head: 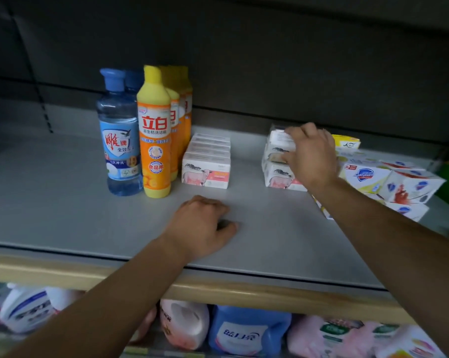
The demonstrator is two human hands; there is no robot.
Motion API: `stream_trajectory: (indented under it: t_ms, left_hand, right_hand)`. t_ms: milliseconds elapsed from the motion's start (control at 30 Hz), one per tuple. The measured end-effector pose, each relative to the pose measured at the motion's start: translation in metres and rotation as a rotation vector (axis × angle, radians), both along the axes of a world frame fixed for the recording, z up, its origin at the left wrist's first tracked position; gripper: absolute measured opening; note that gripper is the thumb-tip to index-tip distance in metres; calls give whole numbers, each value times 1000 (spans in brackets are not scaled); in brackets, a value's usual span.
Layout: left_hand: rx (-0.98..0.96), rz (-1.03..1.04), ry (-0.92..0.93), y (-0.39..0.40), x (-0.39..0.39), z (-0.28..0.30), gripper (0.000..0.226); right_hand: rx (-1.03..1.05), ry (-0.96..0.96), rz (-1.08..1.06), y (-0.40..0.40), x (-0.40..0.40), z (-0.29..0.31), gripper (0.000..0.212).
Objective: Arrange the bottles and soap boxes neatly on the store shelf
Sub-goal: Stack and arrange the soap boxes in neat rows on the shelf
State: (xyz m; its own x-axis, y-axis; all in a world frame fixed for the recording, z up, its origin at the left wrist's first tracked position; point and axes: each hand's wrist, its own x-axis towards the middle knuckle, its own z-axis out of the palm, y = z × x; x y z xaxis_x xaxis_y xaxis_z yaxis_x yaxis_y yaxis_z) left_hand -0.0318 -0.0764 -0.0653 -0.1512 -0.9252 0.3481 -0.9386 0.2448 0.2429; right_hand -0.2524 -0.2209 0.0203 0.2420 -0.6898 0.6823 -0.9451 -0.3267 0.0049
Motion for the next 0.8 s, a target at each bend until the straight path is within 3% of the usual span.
stream_trajectory:
  t_ms: [67, 167, 233, 367, 533, 600, 700, 800]
  left_hand:
    - [29, -4, 145, -1, 3, 4, 57]
    - [63, 19, 613, 0, 12, 14, 47]
    - [50, -55, 808, 3, 14, 17, 38]
    - [-5, -316, 879, 13, 14, 20, 23]
    - [-25, -294, 929, 13, 19, 19, 17]
    - [25, -238, 1045, 12, 18, 18, 18]
    - [136, -150, 1341, 11, 18, 19, 25]
    - [202, -89, 1492, 9, 19, 22, 29]
  right_hand:
    - [-2, -100, 151, 25, 6, 0, 54]
    - [59, -168, 364, 68, 19, -7, 54]
    - [114, -170, 460, 93, 32, -15, 53]
    - [163, -177, 527, 124, 58, -33, 53]
    - [162, -390, 476, 138, 63, -51, 53]
    - [146, -413, 437, 138, 58, -59, 65]
    - [312, -481, 449, 140, 50, -69, 86]
    - [408, -550, 572, 139, 48, -74, 90]
